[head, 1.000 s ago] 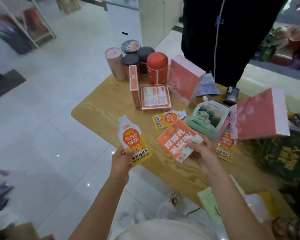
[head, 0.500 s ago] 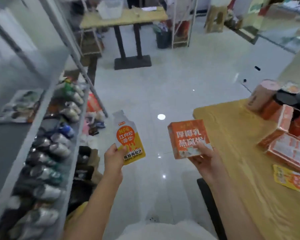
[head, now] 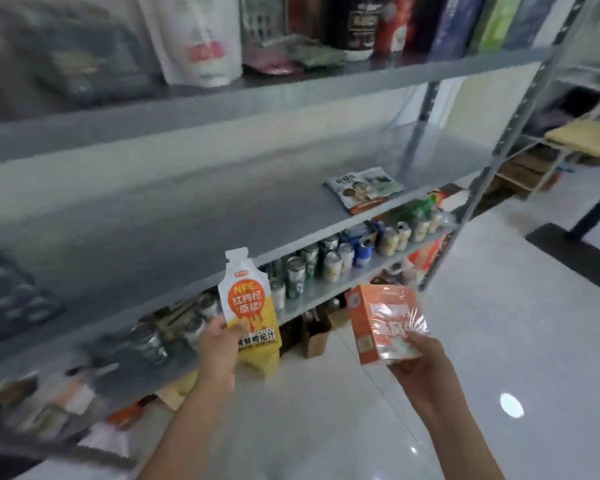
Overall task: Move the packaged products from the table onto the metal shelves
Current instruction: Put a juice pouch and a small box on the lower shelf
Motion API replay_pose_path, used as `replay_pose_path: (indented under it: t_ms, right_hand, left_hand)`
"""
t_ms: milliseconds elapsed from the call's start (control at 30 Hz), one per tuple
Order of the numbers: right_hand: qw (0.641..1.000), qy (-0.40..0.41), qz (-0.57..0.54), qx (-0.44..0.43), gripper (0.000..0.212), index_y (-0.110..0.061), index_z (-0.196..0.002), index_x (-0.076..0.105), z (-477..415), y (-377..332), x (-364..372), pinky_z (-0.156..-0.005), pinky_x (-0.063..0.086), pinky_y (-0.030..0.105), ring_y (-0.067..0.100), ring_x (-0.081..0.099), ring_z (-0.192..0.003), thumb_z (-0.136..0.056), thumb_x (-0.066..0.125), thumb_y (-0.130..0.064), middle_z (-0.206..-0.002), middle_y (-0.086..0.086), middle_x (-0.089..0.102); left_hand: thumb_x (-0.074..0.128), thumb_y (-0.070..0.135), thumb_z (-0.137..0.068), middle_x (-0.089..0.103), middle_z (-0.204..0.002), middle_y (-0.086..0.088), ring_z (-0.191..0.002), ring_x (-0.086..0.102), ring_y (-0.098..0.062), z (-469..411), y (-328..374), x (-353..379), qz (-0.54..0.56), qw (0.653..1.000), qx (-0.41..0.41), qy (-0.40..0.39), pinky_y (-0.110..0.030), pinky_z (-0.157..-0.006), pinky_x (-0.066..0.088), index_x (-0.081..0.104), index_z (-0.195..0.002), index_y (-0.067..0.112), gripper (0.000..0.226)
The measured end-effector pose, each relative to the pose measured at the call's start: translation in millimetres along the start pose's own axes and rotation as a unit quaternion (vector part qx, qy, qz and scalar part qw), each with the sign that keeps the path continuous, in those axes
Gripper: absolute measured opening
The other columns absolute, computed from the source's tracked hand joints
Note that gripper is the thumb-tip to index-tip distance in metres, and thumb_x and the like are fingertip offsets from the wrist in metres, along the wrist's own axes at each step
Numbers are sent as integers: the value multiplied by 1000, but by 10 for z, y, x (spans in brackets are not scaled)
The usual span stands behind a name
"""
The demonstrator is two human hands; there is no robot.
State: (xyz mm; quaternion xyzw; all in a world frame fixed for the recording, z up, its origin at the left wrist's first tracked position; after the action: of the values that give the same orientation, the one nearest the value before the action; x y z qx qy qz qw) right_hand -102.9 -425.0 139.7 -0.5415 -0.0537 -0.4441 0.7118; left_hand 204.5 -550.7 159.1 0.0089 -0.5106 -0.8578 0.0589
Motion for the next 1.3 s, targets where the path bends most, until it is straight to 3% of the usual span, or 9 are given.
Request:
replay_pose_path:
  t_ms: [67,167,367,600,800,900,1133,1233,1300]
  right_hand:
    - [998,-41,18,35,56,-12,-108,48,-132,99,290,-65,56,30,25,67,-83,-62,79,-21,-103,17,62]
    - [990,-116,22,77,13,-8,-96,59,-167,309,769,-56,56,24,16,70,-71,-85,54,-12,-86,8,70]
    - [960,-197,99,175,30,-9,-111,58,-4,937,1366,-56,55,23,15,70,-74,-81,58,-15,-91,6,72]
    - [929,-242,120,254,30,-5,-107,61,145,1480,1977,-85,55,36,25,68,-91,-77,60,-11,-105,14,68]
    - [918,-257,221,205,73,-7,-113,56,-33,1812,2639,-77,50,36,28,68,-93,-48,88,-12,-107,15,69]
    - [919,-243,256,178,51,-5,-108,57,-157,2019,2908,-87,50,43,30,65,-97,-61,74,-4,-102,14,70]
    - [892,-261,364,53,55,-10,-114,50,-395,2313,3609,-73,52,35,24,65,-96,-69,79,3,-108,8,67]
    - [865,-310,396,7,47,-13,-104,54,-417,2375,3977,-77,55,35,19,66,-92,-69,81,3,-102,6,67]
    - [834,-335,438,-24,58,-7,-108,57,-509,2459,4168,-83,57,42,22,68,-95,-59,89,-12,-103,10,69]
  left_hand:
    - [57,4,-93,71,-93,-14,-85,67,-33,131,-56,-394,13,998,0,58,-51,-81,54,67,-91,10,12]
    - [57,-1,-91,70,-87,-15,-72,64,-29,378,-141,-934,32,990,16,138,-40,-67,53,65,-83,12,17]
    - [54,-2,-91,67,-82,-10,-70,61,-27,825,-401,-1755,77,962,2,263,-29,-57,43,64,-79,17,25]
    - [53,-3,-92,66,-93,-14,-72,62,-24,756,-352,-2160,113,952,-8,286,-30,-57,47,62,-101,8,17]
    - [50,-6,-92,63,-97,-10,-74,58,-17,418,-90,-2758,104,946,17,307,-24,-59,41,60,-105,11,23]
    - [49,-1,-94,65,-98,-10,-81,62,-23,191,-62,-3003,90,949,5,302,-27,-62,46,62,-102,15,22]
    - [48,-4,-92,68,-101,-14,-91,66,-30,-157,-71,-3315,43,966,-5,255,-46,-82,55,62,-109,8,26]
    - [47,-5,-92,68,-102,-13,-91,66,-29,-217,-97,-3359,39,970,-10,242,-44,-78,56,61,-111,9,27]
    - [48,-4,-92,67,-106,-14,-95,66,-31,-250,-126,-3355,42,972,-12,232,-49,-82,55,60,-114,9,29]
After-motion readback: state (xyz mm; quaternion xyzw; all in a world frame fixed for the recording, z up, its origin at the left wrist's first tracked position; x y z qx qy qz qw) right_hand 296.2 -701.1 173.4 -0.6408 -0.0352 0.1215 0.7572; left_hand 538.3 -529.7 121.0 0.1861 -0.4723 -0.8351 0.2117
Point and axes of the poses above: each hand's wrist, its own z-axis away from the middle knuckle, its own x-axis out of the palm, y = z × x, the point moved 10 cm from there along -z, towards the middle knuckle
